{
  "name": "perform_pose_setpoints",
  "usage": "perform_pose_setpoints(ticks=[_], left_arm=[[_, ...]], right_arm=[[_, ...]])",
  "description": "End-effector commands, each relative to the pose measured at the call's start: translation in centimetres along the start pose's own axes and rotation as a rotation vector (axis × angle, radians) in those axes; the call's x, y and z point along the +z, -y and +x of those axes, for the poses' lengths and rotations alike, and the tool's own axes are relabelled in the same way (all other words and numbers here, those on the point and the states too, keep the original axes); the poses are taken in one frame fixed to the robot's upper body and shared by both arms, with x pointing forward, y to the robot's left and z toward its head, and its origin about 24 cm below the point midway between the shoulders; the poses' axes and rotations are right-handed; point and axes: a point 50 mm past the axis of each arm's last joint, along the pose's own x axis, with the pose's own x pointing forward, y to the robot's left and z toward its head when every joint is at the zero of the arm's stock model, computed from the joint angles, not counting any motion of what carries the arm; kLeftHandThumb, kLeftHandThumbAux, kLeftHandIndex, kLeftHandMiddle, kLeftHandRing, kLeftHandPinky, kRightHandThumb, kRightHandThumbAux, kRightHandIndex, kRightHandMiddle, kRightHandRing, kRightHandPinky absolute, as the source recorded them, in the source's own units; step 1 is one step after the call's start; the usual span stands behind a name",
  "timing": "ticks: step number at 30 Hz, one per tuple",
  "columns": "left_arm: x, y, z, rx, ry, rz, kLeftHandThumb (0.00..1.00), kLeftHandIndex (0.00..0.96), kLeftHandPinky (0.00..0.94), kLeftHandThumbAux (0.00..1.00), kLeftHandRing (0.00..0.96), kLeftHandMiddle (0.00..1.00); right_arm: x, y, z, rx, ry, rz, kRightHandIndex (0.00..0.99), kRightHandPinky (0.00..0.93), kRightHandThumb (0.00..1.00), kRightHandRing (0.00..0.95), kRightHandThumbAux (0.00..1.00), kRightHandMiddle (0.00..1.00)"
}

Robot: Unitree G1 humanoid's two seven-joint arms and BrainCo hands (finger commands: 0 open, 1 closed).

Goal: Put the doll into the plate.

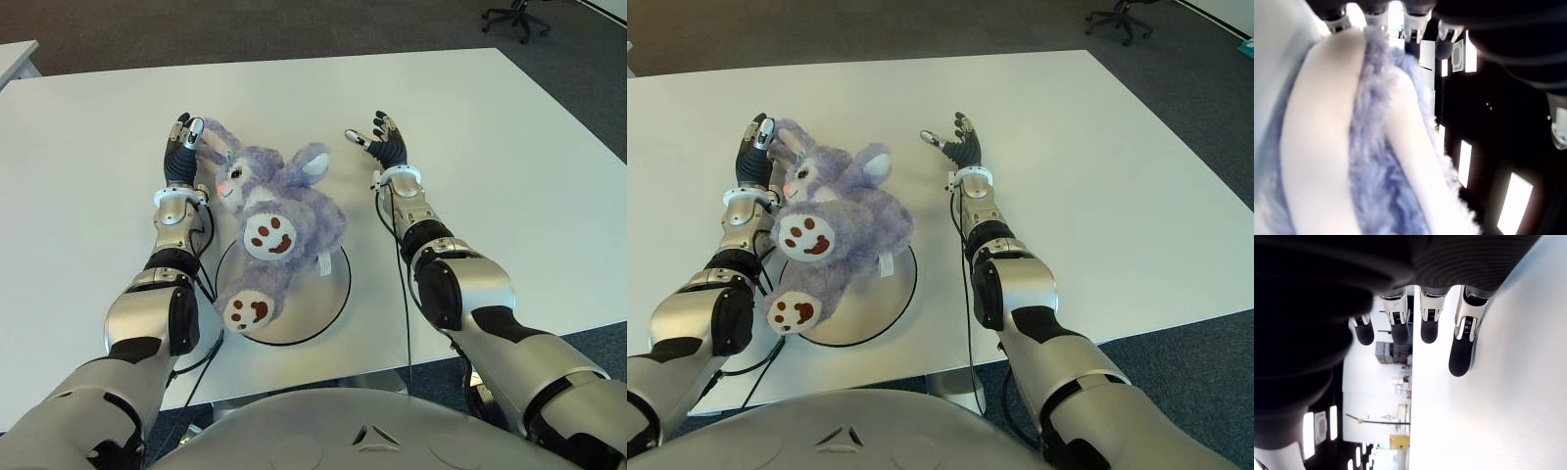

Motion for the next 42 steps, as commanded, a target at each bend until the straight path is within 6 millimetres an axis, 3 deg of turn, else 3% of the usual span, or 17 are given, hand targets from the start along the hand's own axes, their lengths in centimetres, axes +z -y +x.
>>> perform_pose_setpoints(ticks=[1,13,42], left_arm=[[-5.85,0.01,-3.55,0.007,-0.244,-0.018,0.0,0.0,0.0,0.399,0.027,0.092],[-6.0,-0.01,-3.78,0.009,-0.241,-0.025,0.0,0.0,0.0,0.396,0.034,0.087],[-6.26,0.11,-4.17,0.011,-0.227,-0.051,0.0,0.0,0.0,0.394,0.036,0.088]], right_arm=[[-7.65,-0.4,-3.26,0.021,-0.271,0.085,0.041,0.075,0.0,0.055,0.72,0.047],[-7.81,-0.38,-3.61,0.025,-0.22,0.167,0.037,0.066,0.0,0.062,0.69,0.058],[-8.05,-0.27,-4.02,0.018,-0.174,0.219,0.036,0.086,0.0,0.069,0.728,0.064]])
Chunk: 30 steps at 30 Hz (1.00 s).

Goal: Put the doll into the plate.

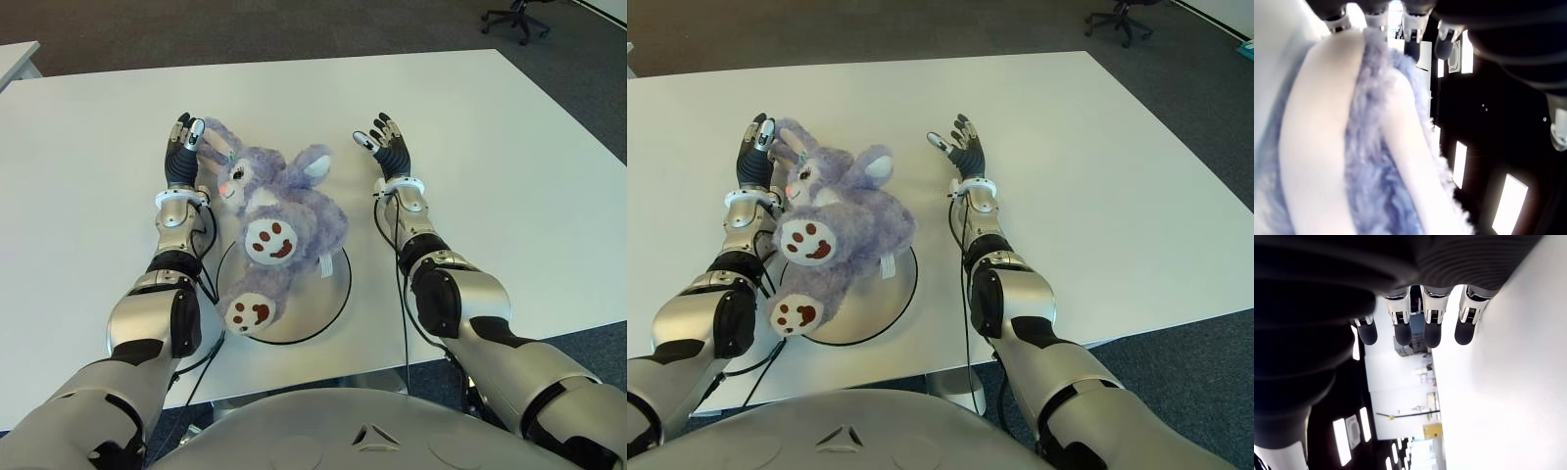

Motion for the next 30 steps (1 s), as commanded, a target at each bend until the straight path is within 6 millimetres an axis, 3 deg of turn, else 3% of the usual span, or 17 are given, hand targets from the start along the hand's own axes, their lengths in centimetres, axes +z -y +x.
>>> perform_pose_setpoints(ticks=[1,30], left_arm=[[-6.08,-0.15,-4.05,0.008,-0.245,-0.033,0.0,0.0,0.0,0.393,0.036,0.087],[-6.19,-0.16,-4.18,0.011,-0.245,-0.032,0.0,0.0,0.0,0.398,0.044,0.096]], right_arm=[[-6.84,0.48,-3.74,-0.044,-0.256,0.054,0.037,0.087,0.0,0.069,0.729,0.064],[-6.98,0.48,-4.15,-0.05,-0.215,0.073,0.05,0.092,0.027,0.078,0.701,0.079]])
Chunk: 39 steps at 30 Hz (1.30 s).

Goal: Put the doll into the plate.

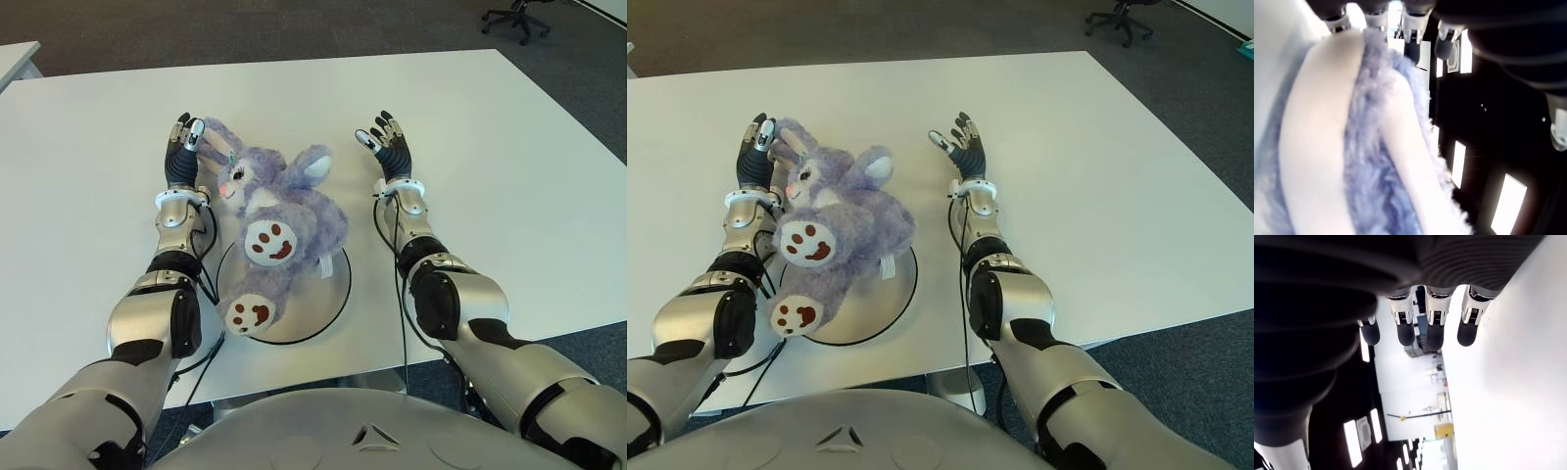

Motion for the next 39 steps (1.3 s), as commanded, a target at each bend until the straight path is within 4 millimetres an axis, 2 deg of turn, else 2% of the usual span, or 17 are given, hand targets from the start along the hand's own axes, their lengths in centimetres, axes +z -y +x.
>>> perform_pose_setpoints(ticks=[1,39], left_arm=[[-6.18,-0.16,-4.18,0.015,-0.247,-0.029,0.0,0.0,0.0,0.398,0.043,0.096],[-6.22,-0.1,-4.14,0.023,-0.255,-0.024,0.0,0.0,0.0,0.423,0.046,0.095]], right_arm=[[-6.88,0.65,-4.23,-0.049,-0.263,0.053,0.05,0.093,0.027,0.078,0.701,0.079],[-7.0,0.67,-4.33,-0.059,-0.269,0.04,0.058,0.091,0.018,0.077,0.733,0.075]])
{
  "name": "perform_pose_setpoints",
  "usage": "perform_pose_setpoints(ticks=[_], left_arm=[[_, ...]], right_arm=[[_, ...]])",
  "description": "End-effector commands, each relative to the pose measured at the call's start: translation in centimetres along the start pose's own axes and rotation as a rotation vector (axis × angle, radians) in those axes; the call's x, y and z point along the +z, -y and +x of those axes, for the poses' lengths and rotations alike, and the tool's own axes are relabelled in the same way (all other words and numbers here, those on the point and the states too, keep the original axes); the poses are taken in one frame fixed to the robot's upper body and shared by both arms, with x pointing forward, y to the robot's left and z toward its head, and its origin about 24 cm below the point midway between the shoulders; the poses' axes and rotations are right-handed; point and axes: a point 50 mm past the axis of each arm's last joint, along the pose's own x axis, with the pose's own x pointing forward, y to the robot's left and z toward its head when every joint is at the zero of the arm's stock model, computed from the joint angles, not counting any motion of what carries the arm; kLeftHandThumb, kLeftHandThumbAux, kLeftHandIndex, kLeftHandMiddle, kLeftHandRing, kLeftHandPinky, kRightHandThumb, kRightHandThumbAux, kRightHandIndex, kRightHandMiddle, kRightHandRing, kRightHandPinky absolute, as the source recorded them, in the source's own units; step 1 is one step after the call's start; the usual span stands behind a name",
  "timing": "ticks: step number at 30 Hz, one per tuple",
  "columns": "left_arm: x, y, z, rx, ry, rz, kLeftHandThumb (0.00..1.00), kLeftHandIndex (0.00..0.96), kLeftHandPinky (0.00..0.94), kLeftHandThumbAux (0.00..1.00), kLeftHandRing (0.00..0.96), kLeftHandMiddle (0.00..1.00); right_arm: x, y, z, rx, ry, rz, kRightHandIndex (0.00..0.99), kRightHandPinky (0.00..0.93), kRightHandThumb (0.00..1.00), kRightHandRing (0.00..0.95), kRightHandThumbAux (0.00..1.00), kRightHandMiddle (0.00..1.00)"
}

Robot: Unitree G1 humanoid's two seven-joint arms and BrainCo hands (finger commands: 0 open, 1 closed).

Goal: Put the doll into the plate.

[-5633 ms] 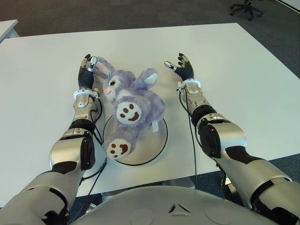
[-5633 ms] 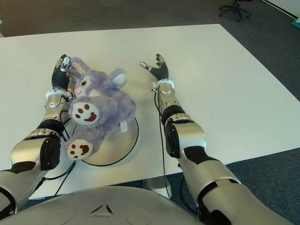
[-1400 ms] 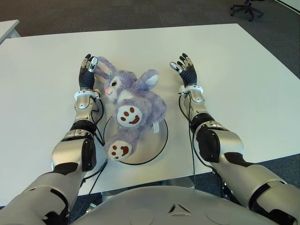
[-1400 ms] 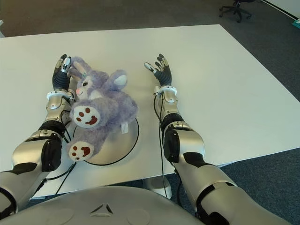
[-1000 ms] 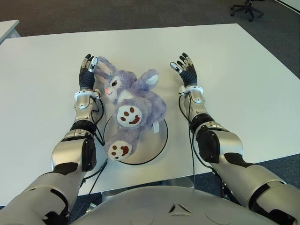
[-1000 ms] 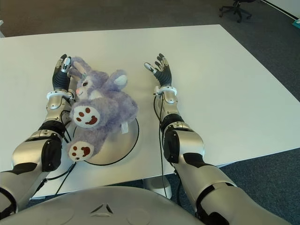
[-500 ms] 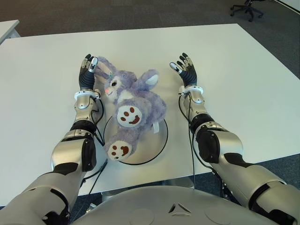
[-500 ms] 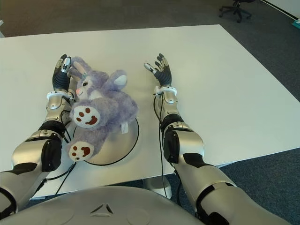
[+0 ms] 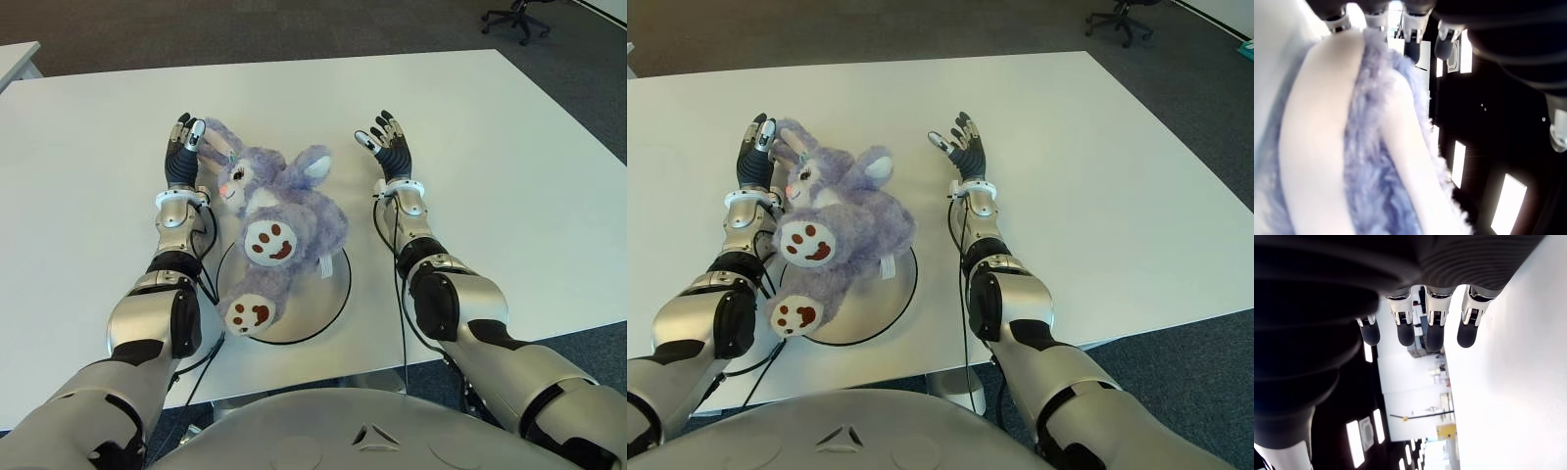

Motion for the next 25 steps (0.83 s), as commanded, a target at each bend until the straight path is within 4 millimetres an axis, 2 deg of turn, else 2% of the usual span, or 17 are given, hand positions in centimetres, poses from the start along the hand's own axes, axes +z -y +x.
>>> perform_pose_setpoints(ticks=[1,25], left_arm=[[-6.21,-0.09,-4.11,0.024,-0.255,-0.025,0.0,0.0,0.0,0.424,0.046,0.095],[-6.21,-0.26,-4.18,0.023,-0.25,-0.031,0.0,0.0,0.0,0.422,0.049,0.098]], right_arm=[[-6.96,0.72,-4.31,-0.054,-0.276,0.039,0.057,0.091,0.018,0.077,0.733,0.075],[-7.04,0.69,-4.4,-0.067,-0.275,0.055,0.061,0.112,0.054,0.083,0.763,0.082]])
